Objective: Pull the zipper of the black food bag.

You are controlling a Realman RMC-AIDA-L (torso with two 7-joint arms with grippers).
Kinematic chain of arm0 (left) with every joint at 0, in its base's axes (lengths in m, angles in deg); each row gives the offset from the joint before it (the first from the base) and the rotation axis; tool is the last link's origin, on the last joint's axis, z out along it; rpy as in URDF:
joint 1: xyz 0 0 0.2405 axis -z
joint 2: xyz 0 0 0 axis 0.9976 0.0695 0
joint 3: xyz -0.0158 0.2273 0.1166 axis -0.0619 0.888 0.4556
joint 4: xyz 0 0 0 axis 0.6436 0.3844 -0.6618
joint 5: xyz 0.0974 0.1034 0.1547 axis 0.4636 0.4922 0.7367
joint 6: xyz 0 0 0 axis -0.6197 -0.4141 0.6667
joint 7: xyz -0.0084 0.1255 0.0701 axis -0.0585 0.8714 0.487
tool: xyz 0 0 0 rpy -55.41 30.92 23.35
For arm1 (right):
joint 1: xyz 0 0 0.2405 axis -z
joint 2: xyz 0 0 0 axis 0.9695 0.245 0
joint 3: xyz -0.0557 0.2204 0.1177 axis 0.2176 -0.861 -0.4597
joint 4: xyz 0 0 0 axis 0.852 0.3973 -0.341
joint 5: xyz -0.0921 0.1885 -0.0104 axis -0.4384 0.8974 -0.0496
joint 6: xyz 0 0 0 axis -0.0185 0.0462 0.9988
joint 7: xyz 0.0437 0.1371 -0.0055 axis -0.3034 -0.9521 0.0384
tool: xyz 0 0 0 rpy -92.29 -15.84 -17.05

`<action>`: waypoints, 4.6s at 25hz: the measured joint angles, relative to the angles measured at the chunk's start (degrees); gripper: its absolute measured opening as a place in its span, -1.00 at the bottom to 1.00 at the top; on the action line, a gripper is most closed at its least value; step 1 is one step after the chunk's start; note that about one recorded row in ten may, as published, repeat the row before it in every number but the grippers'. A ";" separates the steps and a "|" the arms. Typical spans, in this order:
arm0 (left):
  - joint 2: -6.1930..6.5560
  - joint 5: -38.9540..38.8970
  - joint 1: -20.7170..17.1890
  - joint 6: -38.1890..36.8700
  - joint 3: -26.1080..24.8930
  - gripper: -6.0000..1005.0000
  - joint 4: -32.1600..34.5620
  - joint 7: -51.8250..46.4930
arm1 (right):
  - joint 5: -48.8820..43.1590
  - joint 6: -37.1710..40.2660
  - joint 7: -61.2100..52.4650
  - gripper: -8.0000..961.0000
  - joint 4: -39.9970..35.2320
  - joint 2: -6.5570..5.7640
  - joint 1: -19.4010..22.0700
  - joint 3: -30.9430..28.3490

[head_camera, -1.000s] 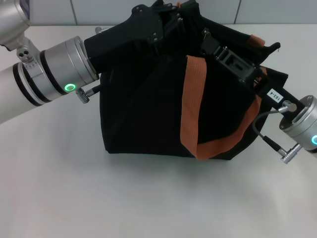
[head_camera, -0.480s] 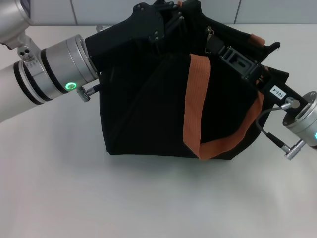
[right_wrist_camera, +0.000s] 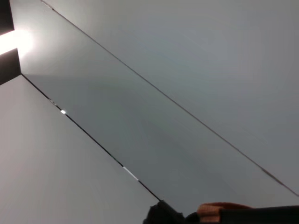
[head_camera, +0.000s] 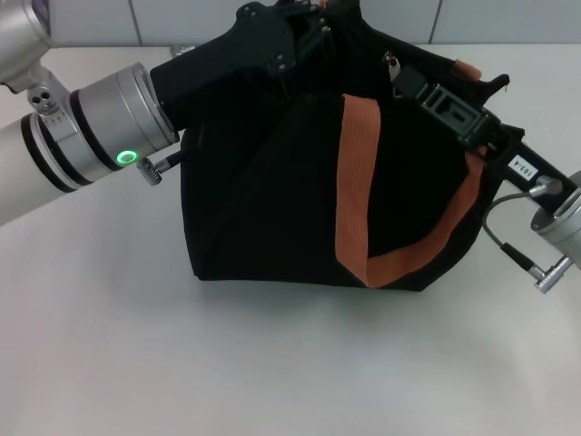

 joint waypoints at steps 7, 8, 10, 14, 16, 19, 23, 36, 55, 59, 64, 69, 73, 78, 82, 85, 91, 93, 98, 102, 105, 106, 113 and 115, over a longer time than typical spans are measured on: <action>0.00 -1.32 -0.43 -0.11 0.07 -0.84 0.00 0.21 | 0.08 -0.49 -1.37 -0.99 -1.18 -0.02 1.64 -0.72; 0.00 -1.38 -0.44 -0.11 0.11 -0.84 0.00 0.38 | 0.09 -0.54 -2.02 -0.99 -2.12 -0.02 2.19 -1.28; 0.00 -1.39 -0.44 -0.13 0.12 -0.84 0.00 0.44 | 0.09 -0.58 -2.39 -0.99 -2.52 -0.01 2.55 -1.59; 0.00 -1.42 -0.44 -0.26 0.15 -0.84 0.00 0.54 | 0.10 -0.59 -2.61 -0.99 -2.90 -0.05 3.86 -3.26; 0.00 -1.44 -0.43 -0.28 0.14 -0.83 0.00 0.55 | 0.09 -0.62 -2.60 -0.99 -3.53 -0.07 4.88 -4.14; 0.00 -1.44 -0.43 -0.29 0.14 -0.83 0.00 0.56 | 0.10 -0.64 -2.60 -0.98 -3.84 -0.08 5.57 -4.79; 0.00 -1.48 -0.41 -0.34 0.17 -0.83 0.00 0.56 | 0.10 -0.65 -2.61 -0.98 -4.59 -0.09 6.83 -6.02; 0.00 -1.50 -0.41 -0.36 0.39 -0.82 -0.19 0.46 | 0.18 2.71 -1.75 -0.93 -5.66 -0.01 8.45 -8.40; 0.00 -1.53 -0.41 -0.04 0.26 -0.81 -0.53 0.47 | -0.01 3.18 7.97 -0.23 -2.05 0.13 7.69 -7.24; 0.00 -1.53 -0.11 0.08 0.32 -0.81 -0.53 0.47 | -0.01 1.37 7.75 -0.24 -1.78 0.17 7.60 -7.58; 0.00 -1.53 -0.10 0.13 0.23 -0.80 -0.53 0.47 | 0.01 -0.36 6.53 -0.24 -1.50 0.14 6.87 -7.40; 0.00 -1.53 0.02 0.33 0.33 -0.80 -0.52 0.55 | -0.27 -0.54 4.37 -0.24 -1.39 0.14 6.22 -7.04; 0.00 -1.54 0.04 0.53 0.35 -0.80 -0.52 0.56 | -0.37 -0.42 3.30 -0.24 -1.24 0.18 5.66 -6.45; 0.00 -1.53 0.03 0.60 0.24 -0.79 -0.52 0.56 | -0.46 -0.19 1.15 -0.24 -1.22 0.10 5.37 -4.61; 0.00 -1.51 0.00 0.60 0.17 -0.79 -0.53 0.56 | -0.49 0.03 0.37 -0.24 -1.27 0.06 5.36 -4.30; 0.00 -1.50 -0.10 0.60 0.10 -0.79 -0.53 0.56 | -0.50 -0.02 0.10 -0.24 -1.46 0.01 5.47 -4.03; 0.00 -1.45 -0.08 0.37 0.06 -0.78 -0.63 0.56 | -0.63 0.26 -0.06 -0.24 -2.84 -0.03 6.25 -3.85; 0.00 -1.45 -0.05 0.35 0.05 -0.78 -0.64 0.56 | -0.65 1.50 0.64 -0.24 -3.63 -0.04 6.52 -3.85; 0.00 -1.45 0.08 0.39 0.05 -0.78 -0.70 0.56 | -0.33 14.49 16.43 -0.24 -7.83 0.00 8.78 -3.92; 0.00 -1.45 0.18 0.38 0.05 -0.78 -0.70 0.56 | -0.10 13.12 15.45 -0.24 -12.54 -0.03 8.43 -3.99; 0.00 -1.44 0.43 0.38 0.05 -0.78 -0.71 0.56 | -0.34 11.72 14.61 -0.24 -15.25 -0.03 7.91 -3.73; 0.00 -1.44 0.71 0.39 0.01 -0.78 -0.82 0.56 | -0.50 11.35 14.29 -0.24 -18.18 -0.08 7.65 -3.09; 0.00 -2.91 1.57 0.20 0.21 -0.77 -2.15 0.56 | -0.53 10.58 4.29 -0.24 -26.28 -0.15 7.38 1.58; 0.00 -2.97 1.87 0.27 0.22 -0.77 -2.44 0.56 | -0.53 9.86 1.79 -0.24 -26.60 -0.15 7.29 2.15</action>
